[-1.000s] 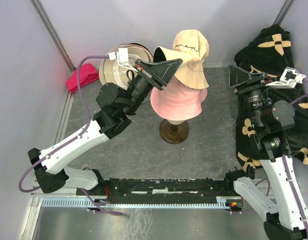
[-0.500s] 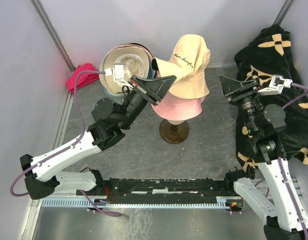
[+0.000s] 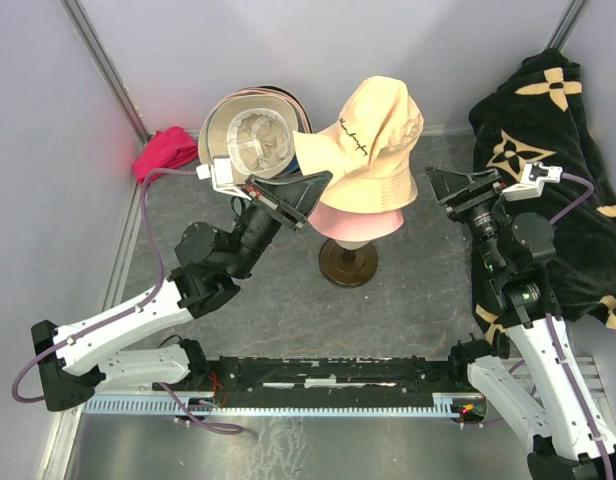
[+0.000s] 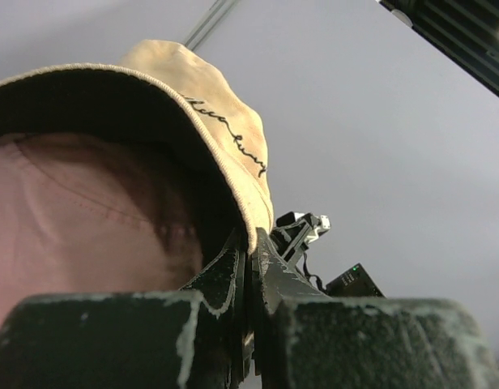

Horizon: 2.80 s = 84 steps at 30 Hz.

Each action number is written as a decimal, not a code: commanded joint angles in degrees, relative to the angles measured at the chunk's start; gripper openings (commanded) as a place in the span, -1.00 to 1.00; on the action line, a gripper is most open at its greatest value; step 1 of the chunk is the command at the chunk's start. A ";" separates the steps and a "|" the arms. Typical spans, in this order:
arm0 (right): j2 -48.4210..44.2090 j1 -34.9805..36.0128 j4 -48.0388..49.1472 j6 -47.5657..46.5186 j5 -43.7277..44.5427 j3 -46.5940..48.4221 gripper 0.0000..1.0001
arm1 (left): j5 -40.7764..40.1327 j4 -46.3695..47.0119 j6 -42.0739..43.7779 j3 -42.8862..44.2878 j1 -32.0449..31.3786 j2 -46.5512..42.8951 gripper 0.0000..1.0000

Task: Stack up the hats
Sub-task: Stack the hat on the hat.

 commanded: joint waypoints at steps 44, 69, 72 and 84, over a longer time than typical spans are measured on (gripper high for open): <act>0.66 -0.39 -0.43 6.26 1.98 -1.60 0.47 | -11.19 13.90 -19.13 -25.24 -0.35 -4.78 -0.94; 5.55 -1.52 17.16 18.86 -3.22 -8.71 0.41 | -9.96 11.74 -20.33 -24.86 -0.37 -3.96 -0.61; 6.03 -1.69 18.16 19.80 -3.80 -8.88 0.39 | -9.90 11.51 -20.52 -24.94 -0.27 -3.94 -0.45; 8.49 -1.87 22.87 23.80 -5.63 -11.01 0.30 | -10.75 8.49 -18.46 -25.19 -0.27 -7.64 0.11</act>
